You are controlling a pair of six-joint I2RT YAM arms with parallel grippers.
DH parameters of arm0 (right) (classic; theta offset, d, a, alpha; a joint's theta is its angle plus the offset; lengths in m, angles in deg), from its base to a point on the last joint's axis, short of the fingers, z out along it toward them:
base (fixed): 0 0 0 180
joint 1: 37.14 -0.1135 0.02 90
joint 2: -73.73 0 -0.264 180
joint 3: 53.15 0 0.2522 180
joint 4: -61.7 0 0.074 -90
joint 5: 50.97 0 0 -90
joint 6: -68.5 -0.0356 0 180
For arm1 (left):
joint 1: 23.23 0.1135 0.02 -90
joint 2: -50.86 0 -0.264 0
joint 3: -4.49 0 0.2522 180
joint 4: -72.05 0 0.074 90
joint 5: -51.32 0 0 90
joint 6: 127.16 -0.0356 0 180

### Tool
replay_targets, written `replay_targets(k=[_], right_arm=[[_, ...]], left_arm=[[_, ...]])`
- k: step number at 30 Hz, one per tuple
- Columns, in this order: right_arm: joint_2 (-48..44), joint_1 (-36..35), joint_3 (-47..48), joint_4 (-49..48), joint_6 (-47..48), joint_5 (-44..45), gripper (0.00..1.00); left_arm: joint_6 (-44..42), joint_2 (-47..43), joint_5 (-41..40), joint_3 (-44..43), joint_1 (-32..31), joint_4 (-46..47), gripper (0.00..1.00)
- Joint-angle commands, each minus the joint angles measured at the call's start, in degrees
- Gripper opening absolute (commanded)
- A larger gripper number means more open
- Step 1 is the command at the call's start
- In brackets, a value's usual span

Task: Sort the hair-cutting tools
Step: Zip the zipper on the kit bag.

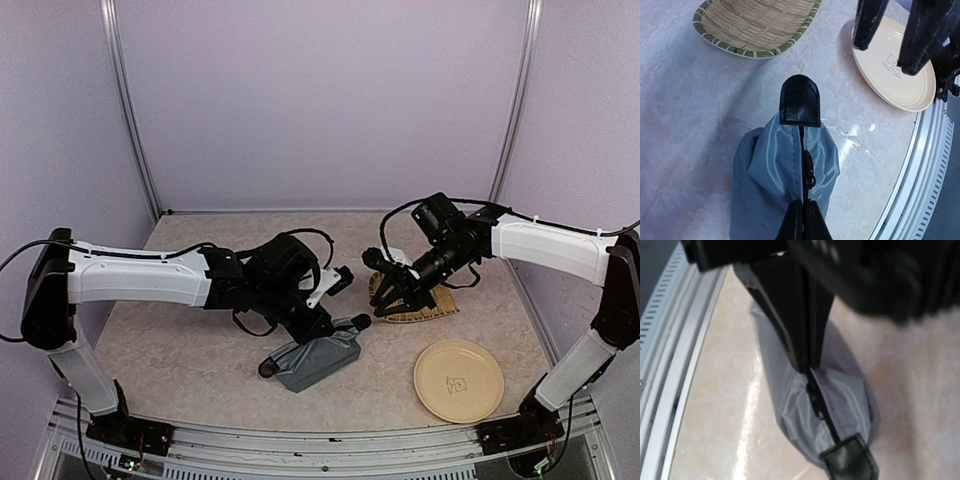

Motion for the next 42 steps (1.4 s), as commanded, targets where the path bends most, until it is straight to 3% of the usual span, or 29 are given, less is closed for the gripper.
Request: replay_targets(k=[1, 9, 20, 32, 38, 42], right_arm=[[1.4, 0.1, -0.7, -4.0, 1.1, -4.3, 0.25], [6.9, -2.4, 2.8, -1.3, 2.9, -5.1, 0.2], [14.8, -2.8, 3.4, -1.9, -4.7, -7.7, 0.27], [22.0, -1.9, 9.6, 4.5, -7.0, -17.4, 0.31], [24.8, -1.9, 11.9, 7.4, -6.5, -18.5, 0.31], [25.5, -1.8, 11.6, 7.1, -7.9, -14.7, 0.31]], left_arm=[[1.3, -4.4, 3.7, 3.3, 1.3, 8.8, 0.0], [6.2, -6.2, 9.5, 8.7, 3.9, 17.4, 0.0], [6.8, -7.2, 10.1, 11.4, 3.4, 22.8, 0.0], [4.9, -6.6, 8.8, 11.5, 1.6, 23.1, 0.0], [4.0, -5.4, 8.5, 10.3, 0.9, 22.4, 0.0], [3.6, -5.3, 8.4, 9.9, 0.6, 21.8, 0.0]])
